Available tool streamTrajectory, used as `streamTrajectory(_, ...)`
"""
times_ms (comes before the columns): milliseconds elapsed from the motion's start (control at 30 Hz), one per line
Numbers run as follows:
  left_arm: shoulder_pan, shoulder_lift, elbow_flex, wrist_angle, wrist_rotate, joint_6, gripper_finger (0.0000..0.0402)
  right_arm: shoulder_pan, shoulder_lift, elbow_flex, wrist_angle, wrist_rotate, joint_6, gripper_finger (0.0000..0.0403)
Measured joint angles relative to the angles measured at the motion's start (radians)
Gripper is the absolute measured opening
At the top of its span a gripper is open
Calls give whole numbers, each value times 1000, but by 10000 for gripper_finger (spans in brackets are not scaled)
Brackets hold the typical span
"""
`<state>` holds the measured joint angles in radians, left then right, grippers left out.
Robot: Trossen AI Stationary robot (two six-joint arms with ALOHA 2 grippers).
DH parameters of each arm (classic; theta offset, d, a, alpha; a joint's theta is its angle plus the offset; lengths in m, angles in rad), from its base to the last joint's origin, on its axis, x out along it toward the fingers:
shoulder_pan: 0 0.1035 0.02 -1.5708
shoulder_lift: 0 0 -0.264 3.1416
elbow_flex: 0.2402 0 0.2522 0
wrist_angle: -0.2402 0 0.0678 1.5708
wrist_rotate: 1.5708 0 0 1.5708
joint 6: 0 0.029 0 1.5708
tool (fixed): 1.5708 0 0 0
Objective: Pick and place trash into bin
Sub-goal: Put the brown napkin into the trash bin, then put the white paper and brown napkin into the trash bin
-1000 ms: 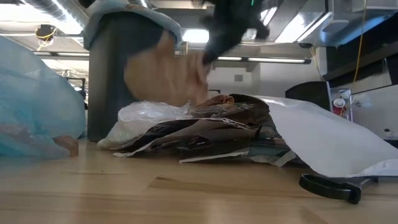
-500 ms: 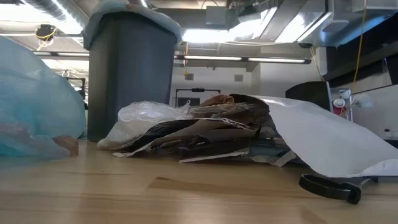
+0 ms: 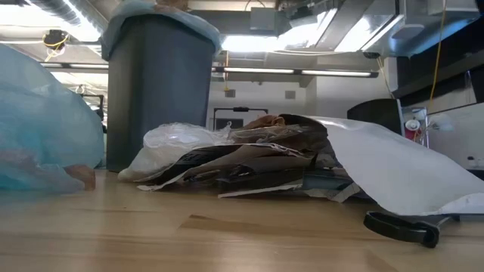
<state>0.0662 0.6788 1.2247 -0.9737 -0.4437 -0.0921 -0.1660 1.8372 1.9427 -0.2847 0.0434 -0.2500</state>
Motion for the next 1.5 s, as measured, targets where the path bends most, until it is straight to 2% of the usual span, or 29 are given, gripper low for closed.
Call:
streamTrajectory(200, 0, 0, 0, -162, 107, -70, 166, -36, 82, -1, 2, -17, 184, 19)
streamTrajectory(333, 0, 1, -19, -223, 176, -143, 166, -56, 82, -1, 8, -19, 227, 78)
streamTrajectory(533, 0, 27, -133, -240, 284, -274, 166, -63, 75, 6, -7, -64, 218, 183)
streamTrajectory(700, 0, 81, -243, -235, 286, -303, 166, -64, 73, 6, -16, -51, 172, 230)
streamTrajectory(800, 0, 99, -310, -133, 260, -306, 166, -64, 73, 6, -38, -46, 146, 240)
streamTrajectory(1033, 1, 103, -476, 247, 205, -259, 166, -64, 65, 7, -89, -38, 138, 243)
streamTrajectory(1267, 58, 151, -584, 547, 151, -160, 166, -63, 13, 7, -121, 93, 54, 244)
streamTrajectory(1500, 160, 276, -636, 768, 147, -60, 166, -63, -70, 7, -197, 171, 33, 244)
